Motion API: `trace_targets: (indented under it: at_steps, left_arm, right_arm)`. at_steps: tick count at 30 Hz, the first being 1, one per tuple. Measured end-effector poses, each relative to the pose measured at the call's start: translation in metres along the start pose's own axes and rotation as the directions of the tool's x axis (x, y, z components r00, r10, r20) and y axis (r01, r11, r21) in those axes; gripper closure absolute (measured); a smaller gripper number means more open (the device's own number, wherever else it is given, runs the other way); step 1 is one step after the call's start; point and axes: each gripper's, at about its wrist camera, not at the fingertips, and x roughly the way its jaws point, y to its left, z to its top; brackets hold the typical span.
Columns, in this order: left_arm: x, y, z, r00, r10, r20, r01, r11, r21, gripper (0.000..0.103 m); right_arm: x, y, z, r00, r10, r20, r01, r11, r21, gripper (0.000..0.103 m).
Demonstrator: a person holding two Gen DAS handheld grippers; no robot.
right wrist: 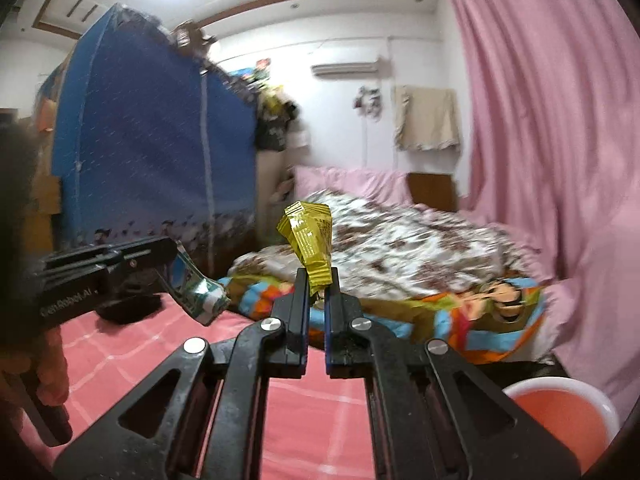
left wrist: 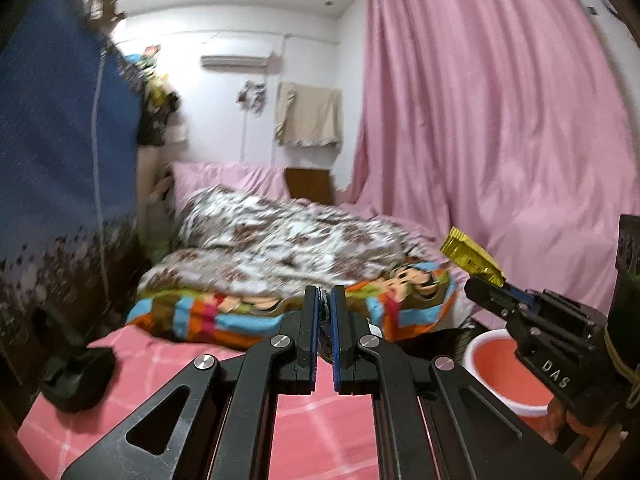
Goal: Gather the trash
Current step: 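Carry both items over the orange bucket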
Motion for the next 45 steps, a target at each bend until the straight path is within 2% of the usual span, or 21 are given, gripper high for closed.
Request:
trace_targets:
  at_steps: [4,10,16,24,36,45]
  left_arm:
    - [0.002,-0.041,0.010,0.997,-0.071,0.028,0.070,0.997,0.045,0.099]
    - [0.014,-0.102,0.011,0.984,-0.173,0.045,0.167,0.980,0.110,0.099]
    - [0.037,-0.157,0.005,0.965,-0.261,0.033,0.254,0.957,0.141,0.099]
    - [0.074,-0.210,-0.013,0.941,-0.339,-0.022,0.339,0.933,0.125,0.099]
    - [0.110,-0.240,-0.037,0.919,-0.374,-0.127,0.383,0.922,0.059,0.099]
    - [0.141,-0.243,-0.060,0.872,-0.406,-0.273,0.409,0.911,-0.051,0.099]
  right_arm:
    - [-0.026,-0.024,-0.002,0.995,-0.093,0.036,0.093,0.996,0.008,0.090]
    - [-0.058,-0.065,-0.010,0.976,-0.210,0.064,0.208,0.977,0.039,0.090]
    - [-0.081,-0.105,-0.019,0.954,-0.297,0.050,0.293,0.953,0.080,0.090]
    - [-0.101,-0.144,-0.034,0.929,-0.369,0.002,0.366,0.920,0.139,0.090]
    - [-0.096,-0.191,-0.060,0.894,-0.422,-0.153,0.446,0.871,0.206,0.087]
    - [-0.086,-0.207,-0.074,0.870,-0.418,-0.263,0.477,0.848,0.231,0.086]
